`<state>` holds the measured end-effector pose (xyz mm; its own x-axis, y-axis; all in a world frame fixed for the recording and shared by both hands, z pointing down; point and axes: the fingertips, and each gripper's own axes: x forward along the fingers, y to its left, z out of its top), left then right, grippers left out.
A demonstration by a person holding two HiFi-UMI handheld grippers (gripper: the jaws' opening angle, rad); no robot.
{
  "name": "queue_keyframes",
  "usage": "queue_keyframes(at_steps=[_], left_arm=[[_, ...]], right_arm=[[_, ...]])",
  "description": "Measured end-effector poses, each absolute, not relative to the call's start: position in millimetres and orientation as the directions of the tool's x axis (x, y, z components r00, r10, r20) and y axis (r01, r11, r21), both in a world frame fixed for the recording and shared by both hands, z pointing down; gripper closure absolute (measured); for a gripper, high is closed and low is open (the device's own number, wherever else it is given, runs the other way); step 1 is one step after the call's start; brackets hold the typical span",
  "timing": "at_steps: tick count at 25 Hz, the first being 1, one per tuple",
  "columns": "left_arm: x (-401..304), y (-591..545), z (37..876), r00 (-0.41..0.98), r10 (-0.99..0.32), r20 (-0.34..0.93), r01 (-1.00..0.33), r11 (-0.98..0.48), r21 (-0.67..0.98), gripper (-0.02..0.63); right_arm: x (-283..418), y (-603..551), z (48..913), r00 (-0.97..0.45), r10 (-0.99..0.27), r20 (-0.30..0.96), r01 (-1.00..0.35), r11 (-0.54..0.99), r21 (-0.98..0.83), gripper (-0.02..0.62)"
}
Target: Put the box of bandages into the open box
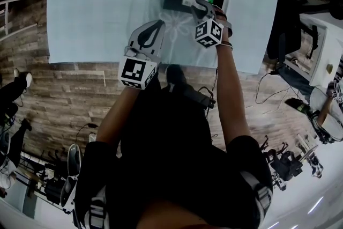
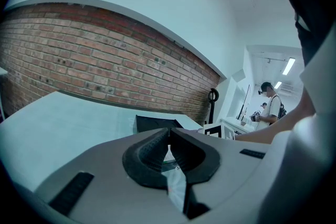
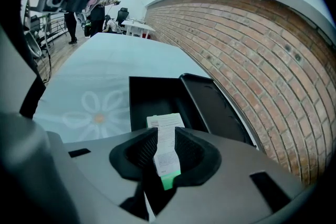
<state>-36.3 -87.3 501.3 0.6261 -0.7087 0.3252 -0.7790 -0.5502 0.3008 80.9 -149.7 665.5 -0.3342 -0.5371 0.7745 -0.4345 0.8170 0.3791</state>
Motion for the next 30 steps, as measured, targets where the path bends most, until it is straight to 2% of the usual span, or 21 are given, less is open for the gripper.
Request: queue_keyframes(at_steps=[8, 11, 14, 16, 23, 30], left_arm=[[-33, -85, 487, 0.620, -0.721, 0.310, -0.784, -0.556, 0.277, 0.566], [-30, -82, 481, 0.624, -0.722, 0.299, -0.781, -0.562, 0.272, 0.568], [-23, -75, 471, 0.634, -0.718, 0.286, -0.773, -0.572, 0.275, 0.568], [-18, -70, 463, 0.643, -0.715, 0.273, -0.765, -0.585, 0.270, 0.568], [-2, -47, 434, 0.668, -0.706, 0.235, -0.744, -0.622, 0.245, 0.566], [6, -29, 425, 0.669, -0.708, 0.229, -0.744, -0.635, 0.211, 0.568]], right_arm=[[87, -151, 635, -0.365, -0.600, 0.712, -0.540, 0.759, 0.363, 0.497], [96, -156, 601, -0.371, -0.684, 0.628, -0.688, 0.657, 0.308, 0.522], [113, -150, 557, -0.362, -0.780, 0.511, -0.853, 0.498, 0.156, 0.538], [123, -141, 530, -0.342, -0.829, 0.443, -0.910, 0.409, 0.064, 0.548], [135, -95, 466, -0.305, -0.902, 0.305, -0.952, 0.282, -0.118, 0.560], [136, -45, 447, -0.274, -0.922, 0.273, -0.958, 0.236, -0.164, 0.559]])
